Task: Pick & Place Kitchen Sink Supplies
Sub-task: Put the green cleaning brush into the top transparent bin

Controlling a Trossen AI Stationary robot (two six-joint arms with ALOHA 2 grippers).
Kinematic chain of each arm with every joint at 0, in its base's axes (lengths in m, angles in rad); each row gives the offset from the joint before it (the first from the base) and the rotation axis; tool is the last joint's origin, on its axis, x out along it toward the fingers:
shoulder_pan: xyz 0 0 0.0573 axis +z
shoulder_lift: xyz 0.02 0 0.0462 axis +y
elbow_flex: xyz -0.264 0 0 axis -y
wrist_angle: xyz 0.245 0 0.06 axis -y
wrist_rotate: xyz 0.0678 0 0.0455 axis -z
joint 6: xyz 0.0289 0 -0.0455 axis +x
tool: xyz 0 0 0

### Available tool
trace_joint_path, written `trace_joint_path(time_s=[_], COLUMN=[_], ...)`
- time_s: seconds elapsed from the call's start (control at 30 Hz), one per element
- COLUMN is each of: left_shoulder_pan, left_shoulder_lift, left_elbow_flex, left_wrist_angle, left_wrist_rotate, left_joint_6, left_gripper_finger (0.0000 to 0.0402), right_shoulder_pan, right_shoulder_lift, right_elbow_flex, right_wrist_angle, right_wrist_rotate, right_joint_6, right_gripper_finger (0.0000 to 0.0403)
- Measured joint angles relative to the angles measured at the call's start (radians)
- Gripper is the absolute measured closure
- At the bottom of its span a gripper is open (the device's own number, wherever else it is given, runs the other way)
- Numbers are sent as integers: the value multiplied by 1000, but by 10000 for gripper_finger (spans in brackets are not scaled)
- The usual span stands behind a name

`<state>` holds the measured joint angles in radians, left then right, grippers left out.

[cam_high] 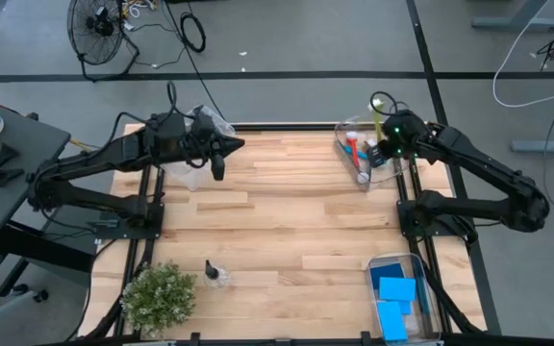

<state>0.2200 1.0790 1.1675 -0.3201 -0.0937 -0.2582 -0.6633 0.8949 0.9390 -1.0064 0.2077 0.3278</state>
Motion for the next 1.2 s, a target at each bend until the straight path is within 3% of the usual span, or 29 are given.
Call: trace_joint_path(time_s=[0.1, 0.53, 0.7, 0.87, 1.2], left_shoulder_pan=[20, 112, 131, 131, 130], left_shoulder_lift=[0, 1, 1, 1, 1], left_elbow_flex=[0, 0, 0, 0, 0], left_wrist_angle=[16, 21, 16, 16, 16], left_wrist_rotate=[11, 78, 138, 141, 152], left_joint_6=[13, 61, 61, 63, 62], left_gripper_finger=[393, 391, 394, 398, 391], right_shoulder_pan=[-32, -102, -102, -102, -102], right_shoulder_lift=[19, 231, 281, 328, 430], right_elbow_flex=[0, -1, -1, -1, -1], right_wrist_angle=[-33, -37, -34, -44, -60], right_wrist_rotate=[45, 32, -10, -26, -153], right_joint_6=[-2, 85, 113, 113, 110], right_gripper_finger=[324, 324, 324, 324, 324])
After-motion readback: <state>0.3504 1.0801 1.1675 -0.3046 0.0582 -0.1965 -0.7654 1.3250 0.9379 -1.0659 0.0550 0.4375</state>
